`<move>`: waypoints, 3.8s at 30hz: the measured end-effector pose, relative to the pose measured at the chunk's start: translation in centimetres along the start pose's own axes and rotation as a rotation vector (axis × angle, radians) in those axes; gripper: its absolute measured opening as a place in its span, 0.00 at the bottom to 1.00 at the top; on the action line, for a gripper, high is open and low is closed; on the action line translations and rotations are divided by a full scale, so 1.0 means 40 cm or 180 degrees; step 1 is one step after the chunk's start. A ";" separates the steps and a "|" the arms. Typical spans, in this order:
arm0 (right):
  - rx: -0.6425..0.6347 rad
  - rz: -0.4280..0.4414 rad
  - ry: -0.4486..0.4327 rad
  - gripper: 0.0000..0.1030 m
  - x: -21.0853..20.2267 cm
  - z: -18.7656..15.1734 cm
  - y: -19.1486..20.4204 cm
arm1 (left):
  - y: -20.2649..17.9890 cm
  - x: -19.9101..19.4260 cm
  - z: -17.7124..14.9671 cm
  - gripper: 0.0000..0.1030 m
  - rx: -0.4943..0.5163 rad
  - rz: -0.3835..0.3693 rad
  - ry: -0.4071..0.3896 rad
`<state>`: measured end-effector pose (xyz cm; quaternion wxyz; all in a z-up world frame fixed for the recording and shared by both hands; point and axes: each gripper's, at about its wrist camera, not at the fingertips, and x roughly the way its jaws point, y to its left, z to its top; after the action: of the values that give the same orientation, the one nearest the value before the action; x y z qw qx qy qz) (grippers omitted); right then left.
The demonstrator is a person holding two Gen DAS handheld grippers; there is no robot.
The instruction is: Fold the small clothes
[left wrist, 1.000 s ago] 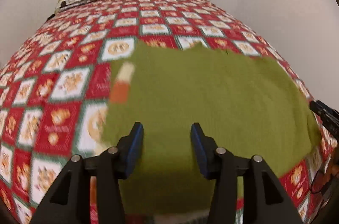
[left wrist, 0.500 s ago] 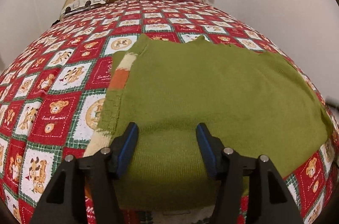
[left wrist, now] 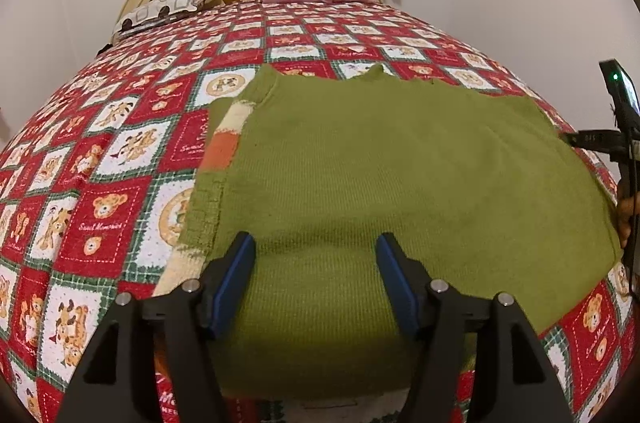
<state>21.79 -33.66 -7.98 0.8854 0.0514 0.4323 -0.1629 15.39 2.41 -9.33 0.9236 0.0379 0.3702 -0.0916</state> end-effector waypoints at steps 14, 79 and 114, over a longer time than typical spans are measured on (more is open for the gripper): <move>-0.0556 0.1040 -0.0305 0.01 -0.254 -0.181 0.289 | -0.002 -0.003 0.001 0.67 0.0008 0.0012 0.0034; -0.0062 0.2290 -0.0225 0.86 -0.231 -0.048 0.305 | -0.101 0.002 0.048 0.21 -0.0479 -0.0846 -0.0227; -0.0866 0.2198 -0.0073 0.13 -0.243 0.059 0.295 | -0.327 -0.120 0.134 0.22 0.0032 -0.1128 -0.0348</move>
<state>21.92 -20.71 0.50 0.8917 0.0743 0.3973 0.2038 13.03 -10.47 -2.17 0.9116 -0.0284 0.3199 -0.2566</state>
